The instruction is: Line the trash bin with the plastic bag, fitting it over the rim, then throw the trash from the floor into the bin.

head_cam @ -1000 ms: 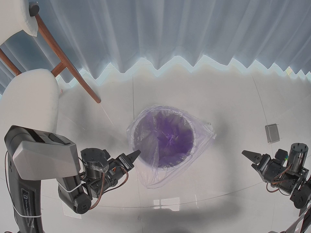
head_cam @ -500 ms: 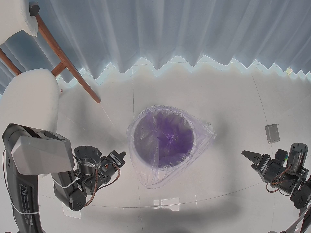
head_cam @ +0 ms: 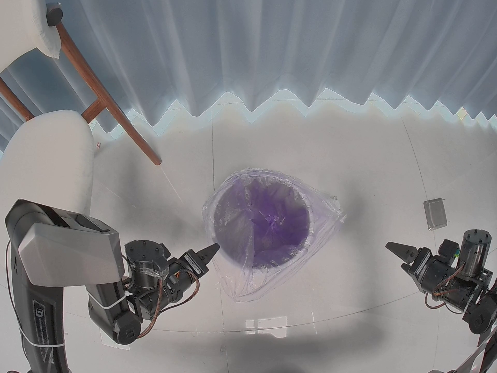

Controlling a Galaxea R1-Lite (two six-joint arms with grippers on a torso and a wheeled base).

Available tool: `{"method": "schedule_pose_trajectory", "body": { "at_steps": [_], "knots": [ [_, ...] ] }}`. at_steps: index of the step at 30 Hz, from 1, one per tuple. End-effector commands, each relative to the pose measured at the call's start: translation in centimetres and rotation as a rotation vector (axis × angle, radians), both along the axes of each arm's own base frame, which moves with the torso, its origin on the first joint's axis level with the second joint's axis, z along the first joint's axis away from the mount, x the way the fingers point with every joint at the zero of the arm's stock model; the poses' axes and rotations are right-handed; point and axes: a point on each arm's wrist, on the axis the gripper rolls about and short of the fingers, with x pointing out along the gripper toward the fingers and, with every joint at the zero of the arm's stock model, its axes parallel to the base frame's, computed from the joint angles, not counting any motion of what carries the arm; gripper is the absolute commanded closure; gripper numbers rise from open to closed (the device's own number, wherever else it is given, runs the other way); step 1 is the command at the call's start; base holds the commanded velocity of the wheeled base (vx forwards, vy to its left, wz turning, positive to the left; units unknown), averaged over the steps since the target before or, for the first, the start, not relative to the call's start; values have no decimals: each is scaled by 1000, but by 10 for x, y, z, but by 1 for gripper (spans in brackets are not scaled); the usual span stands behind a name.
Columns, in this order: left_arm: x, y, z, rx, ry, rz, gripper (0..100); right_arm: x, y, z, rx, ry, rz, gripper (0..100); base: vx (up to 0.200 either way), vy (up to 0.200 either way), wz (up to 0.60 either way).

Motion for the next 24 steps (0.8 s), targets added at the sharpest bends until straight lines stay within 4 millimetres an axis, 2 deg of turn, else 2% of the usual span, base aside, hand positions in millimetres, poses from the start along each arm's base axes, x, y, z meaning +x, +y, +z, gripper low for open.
{"method": "schedule_pose_trajectory", "body": {
  "at_steps": [1,10,11,19,24],
  "knots": [
    [2,-2,2,-8,-11,0,0,-3,0,-3,-4,20,2,0,0,0,0],
    [11,-7,2,-21,-37,-3,0,-4,0,-3,-2,19,2,0,0,0,0],
    [12,-9,0,-21,-37,-5,100,-4,0,-3,-2,19,2,0,0,0,0],
    [12,-12,-9,-8,-16,-12,100,-3,0,-3,-2,20,2,0,0,0,0],
    [14,-3,-8,-4,-11,43,100,-3,0,-3,-2,20,2,0,0,0,0]
  ]
}}
